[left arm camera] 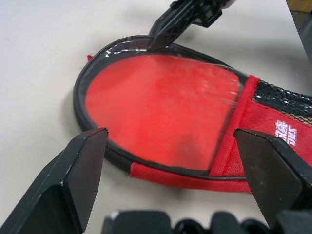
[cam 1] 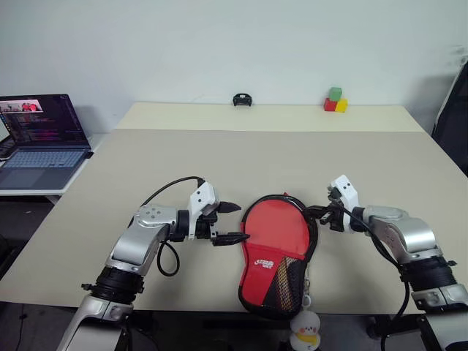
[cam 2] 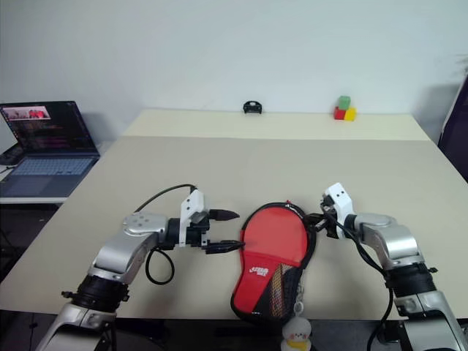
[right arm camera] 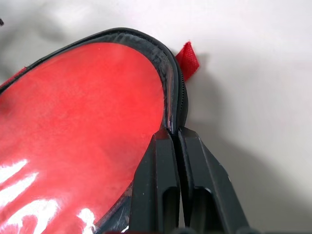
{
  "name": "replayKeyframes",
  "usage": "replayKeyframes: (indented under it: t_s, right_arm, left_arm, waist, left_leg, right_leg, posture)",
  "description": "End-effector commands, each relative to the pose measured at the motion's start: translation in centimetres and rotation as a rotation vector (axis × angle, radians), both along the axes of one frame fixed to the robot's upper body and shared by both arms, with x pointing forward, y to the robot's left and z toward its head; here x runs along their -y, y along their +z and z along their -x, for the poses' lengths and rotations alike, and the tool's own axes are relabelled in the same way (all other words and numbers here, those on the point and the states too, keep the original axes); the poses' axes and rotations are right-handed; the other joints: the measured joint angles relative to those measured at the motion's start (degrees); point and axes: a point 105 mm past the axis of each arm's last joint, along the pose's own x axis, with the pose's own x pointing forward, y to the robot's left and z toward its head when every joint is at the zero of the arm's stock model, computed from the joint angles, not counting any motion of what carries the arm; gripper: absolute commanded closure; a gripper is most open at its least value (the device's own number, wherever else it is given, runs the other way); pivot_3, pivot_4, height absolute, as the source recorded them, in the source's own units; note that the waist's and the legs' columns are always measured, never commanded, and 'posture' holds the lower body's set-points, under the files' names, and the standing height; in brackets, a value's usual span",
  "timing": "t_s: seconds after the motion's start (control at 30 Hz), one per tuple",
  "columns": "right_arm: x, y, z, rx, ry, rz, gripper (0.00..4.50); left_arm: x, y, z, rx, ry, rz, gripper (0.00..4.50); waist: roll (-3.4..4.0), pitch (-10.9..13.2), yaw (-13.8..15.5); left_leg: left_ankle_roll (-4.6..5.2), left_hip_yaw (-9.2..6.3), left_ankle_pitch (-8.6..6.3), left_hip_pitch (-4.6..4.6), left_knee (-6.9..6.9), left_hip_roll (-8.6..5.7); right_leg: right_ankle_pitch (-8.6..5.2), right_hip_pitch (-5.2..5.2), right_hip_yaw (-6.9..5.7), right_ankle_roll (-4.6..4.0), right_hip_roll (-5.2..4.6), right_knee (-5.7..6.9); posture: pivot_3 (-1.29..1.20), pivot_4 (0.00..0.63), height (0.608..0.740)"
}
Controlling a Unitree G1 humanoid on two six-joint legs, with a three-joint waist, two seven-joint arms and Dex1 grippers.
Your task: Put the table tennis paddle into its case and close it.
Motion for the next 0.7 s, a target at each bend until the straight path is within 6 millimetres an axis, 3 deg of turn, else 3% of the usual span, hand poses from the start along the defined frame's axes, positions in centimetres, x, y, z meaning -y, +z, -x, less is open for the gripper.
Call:
replayKeyframes:
  t_s: [0.03, 0.57, 0.7]
  right_arm:
    - [-0.6, 2.5, -1.2, 0.102, 0.029, 0.004, 4.46]
    - [-1.2, 2.3, -2.2, 0.107, 0.061, 0.025, 4.46]
    - [-1.4, 1.3, -1.7, 0.073, 0.091, 0.06, 4.46]
  left_arm:
    - [0.4, 1.0, 0.3, 0.051, -0.021, 0.011, 0.0]
    - [0.7, 0.6, 0.3, 0.045, -0.024, 0.013, 0.0]
    - [0.9, 0.5, 0.3, 0.045, -0.028, 0.013, 0.0]
  waist:
    - [0.0, 0.0, -0.03]
    - [0.01, 0.0, 0.0]
    - [0.01, 0.0, -0.02]
  left_leg:
    - [0.01, 0.02, 0.01, 0.0, 0.01, 0.0]
    - [-0.05, 0.01, 0.05, -0.01, 0.03, 0.0]
    - [-0.06, 0.01, 0.05, -0.01, 0.03, 0.0]
  right_leg:
    - [0.0, -0.02, 0.02, 0.0, 0.0, 0.03]
    - [0.0, -0.05, 0.0, 0.0, -0.01, 0.06]
    - [0.0, -0.06, 0.0, 0.0, -0.01, 0.07]
  posture:
    - [0.0, 0.15, 0.74]
    - [0.0, 0.15, 0.74]
    - [0.0, 0.15, 0.74]
